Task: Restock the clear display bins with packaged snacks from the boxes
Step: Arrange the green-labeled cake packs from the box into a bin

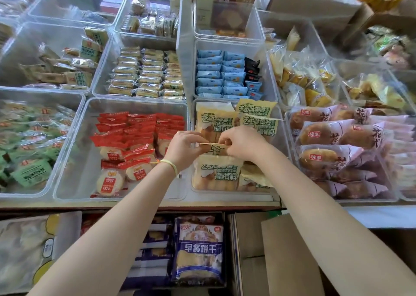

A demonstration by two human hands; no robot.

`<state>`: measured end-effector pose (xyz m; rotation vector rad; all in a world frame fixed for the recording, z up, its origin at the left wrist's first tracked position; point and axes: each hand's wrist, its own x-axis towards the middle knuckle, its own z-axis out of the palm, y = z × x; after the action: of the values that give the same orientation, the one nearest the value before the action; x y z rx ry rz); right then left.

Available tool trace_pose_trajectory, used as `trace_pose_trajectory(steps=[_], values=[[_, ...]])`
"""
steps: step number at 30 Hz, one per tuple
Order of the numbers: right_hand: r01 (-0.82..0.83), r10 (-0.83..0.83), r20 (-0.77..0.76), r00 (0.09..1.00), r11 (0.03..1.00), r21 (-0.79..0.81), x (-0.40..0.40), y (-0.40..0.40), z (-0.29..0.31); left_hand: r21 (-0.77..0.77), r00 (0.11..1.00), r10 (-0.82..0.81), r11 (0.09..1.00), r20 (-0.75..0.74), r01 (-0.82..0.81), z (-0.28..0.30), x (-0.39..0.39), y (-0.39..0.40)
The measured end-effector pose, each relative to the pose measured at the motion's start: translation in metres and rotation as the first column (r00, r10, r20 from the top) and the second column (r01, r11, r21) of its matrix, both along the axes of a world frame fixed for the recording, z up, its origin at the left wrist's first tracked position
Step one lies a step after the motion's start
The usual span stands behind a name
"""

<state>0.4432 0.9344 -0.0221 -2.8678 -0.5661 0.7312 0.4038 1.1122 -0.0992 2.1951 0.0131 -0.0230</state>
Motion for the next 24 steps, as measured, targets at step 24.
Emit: trace_pose_trajectory(steps=[24], values=[[0.351, -0.424, 0.079, 0.902, 0.828, 0.437, 0.000, -0.020, -0.037, 0.032, 0.967, -0.150, 0.987, -0.207, 0.160, 0.018, -0.062, -0.009]])
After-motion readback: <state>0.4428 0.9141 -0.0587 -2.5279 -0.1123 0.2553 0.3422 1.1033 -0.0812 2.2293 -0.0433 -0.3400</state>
